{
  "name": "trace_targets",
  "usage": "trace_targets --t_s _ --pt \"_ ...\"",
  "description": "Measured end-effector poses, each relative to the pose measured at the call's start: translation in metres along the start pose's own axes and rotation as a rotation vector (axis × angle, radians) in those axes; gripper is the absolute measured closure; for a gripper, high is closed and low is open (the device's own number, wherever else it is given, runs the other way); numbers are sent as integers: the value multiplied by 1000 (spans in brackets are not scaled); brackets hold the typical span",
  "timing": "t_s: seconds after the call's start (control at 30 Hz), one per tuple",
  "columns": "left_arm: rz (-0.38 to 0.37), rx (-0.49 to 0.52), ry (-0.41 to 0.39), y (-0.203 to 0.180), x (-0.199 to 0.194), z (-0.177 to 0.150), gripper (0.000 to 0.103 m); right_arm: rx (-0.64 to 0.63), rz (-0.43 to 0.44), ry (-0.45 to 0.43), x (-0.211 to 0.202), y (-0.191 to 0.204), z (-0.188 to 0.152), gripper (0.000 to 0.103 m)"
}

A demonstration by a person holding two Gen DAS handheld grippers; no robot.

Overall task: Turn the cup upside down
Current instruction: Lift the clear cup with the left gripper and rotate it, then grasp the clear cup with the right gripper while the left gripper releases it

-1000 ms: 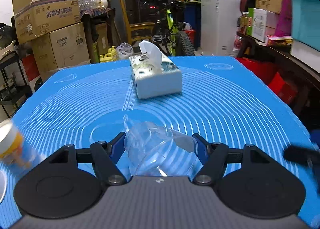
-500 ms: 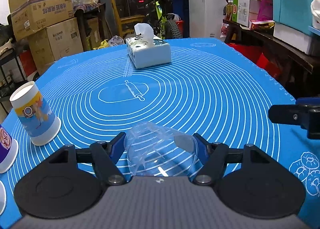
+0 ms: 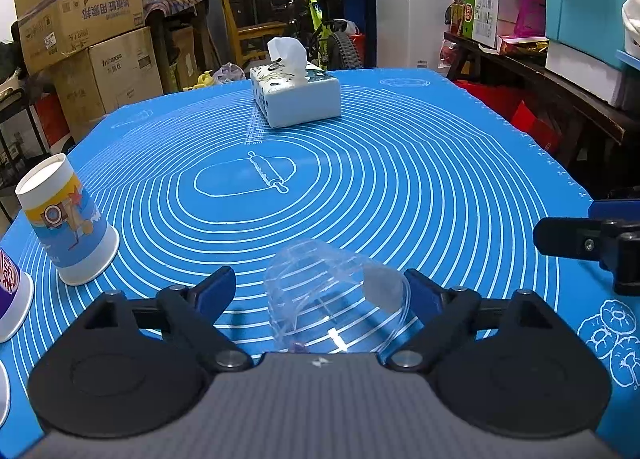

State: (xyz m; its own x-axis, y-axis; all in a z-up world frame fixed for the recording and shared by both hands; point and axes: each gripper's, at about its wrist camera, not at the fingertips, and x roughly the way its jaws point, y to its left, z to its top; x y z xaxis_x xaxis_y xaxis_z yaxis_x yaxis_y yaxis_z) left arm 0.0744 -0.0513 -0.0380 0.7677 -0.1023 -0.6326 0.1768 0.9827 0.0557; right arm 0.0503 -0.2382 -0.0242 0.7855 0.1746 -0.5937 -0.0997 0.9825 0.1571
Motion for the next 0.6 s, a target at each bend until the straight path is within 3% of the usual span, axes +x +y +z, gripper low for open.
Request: trace_targets --t_s 0.37,0.6 --pt "-5 -38 -15 5 -17 7 9 -20 10 3 -2 4 5 23" --pt "-25 -116 -31 24 -50 17 5 -107 78 35 -11 24 27 23"
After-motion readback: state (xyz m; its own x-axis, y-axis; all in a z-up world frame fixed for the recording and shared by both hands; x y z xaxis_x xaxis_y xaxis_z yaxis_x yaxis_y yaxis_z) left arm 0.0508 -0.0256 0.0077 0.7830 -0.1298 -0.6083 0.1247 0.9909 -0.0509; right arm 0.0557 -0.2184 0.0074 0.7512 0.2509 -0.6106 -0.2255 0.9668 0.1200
